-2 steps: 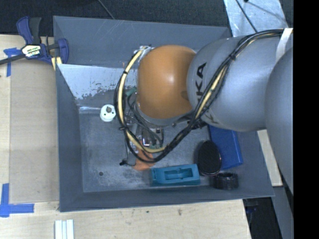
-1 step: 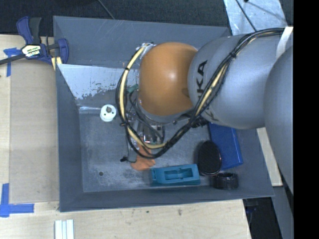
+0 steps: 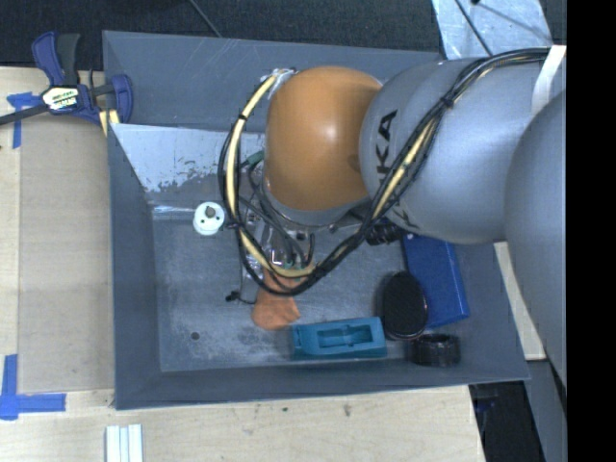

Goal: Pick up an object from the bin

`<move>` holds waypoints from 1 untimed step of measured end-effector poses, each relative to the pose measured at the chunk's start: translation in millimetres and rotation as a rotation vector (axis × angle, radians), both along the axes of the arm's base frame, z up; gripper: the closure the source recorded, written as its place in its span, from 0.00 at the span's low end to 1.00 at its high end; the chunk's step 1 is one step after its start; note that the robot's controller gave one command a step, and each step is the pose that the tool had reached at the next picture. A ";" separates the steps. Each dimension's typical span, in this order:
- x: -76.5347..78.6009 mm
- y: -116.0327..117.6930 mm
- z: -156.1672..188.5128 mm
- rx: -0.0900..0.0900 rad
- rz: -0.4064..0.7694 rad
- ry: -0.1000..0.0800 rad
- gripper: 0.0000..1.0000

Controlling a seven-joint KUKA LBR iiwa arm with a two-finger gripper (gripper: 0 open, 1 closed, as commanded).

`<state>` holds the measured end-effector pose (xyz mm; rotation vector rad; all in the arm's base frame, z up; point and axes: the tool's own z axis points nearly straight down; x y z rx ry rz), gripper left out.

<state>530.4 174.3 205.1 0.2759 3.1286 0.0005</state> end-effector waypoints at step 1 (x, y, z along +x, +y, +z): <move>5.0 -15.7 42.6 0.000 0.192 0.001 0.00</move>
Offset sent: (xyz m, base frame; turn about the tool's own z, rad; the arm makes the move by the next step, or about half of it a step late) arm -0.0243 -0.0912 0.0070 -0.0141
